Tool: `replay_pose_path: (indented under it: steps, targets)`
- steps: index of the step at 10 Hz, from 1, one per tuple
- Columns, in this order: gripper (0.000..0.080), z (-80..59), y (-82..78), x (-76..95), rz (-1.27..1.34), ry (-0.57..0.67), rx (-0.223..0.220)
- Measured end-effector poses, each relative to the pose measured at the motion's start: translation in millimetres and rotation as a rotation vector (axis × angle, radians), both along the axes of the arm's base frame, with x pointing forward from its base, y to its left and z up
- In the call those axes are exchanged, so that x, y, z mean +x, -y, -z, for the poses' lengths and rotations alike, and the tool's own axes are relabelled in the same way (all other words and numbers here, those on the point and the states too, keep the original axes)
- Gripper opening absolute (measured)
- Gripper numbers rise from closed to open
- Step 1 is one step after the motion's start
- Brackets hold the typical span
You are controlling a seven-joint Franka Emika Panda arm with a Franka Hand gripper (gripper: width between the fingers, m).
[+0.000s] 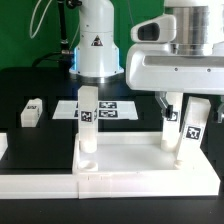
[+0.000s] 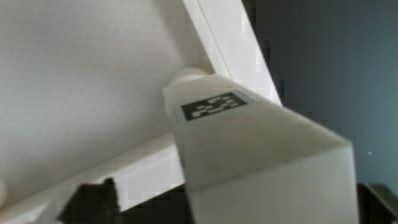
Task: Assemble desk
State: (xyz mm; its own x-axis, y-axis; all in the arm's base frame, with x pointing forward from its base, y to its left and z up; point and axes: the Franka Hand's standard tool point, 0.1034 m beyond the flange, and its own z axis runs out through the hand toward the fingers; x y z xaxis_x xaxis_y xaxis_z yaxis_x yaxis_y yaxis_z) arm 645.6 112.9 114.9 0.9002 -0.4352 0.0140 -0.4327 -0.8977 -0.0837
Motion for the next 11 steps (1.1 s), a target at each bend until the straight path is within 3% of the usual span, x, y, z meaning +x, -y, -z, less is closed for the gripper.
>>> replay_pose_path:
  steps: [1,2,3,7,10,11]
  targets:
    - [0.0417,0.1,0.0,0.0,0.035,-0.003,0.002]
    - [0.0417,0.5,0.0,-0.4,0.131,-0.011,0.008]
    - [0.0295,0.3,2.3,-0.2,0.199,-0.015,0.009]
    - [0.0294,0.4,12.7,1.8,0.585,-0.039,0.03]
    - [0.0294,2.3,6.5,-0.4,1.131,-0.086,0.096]
    - [0.0294,2.6,5.2,-0.3,1.189,-0.076,0.109]
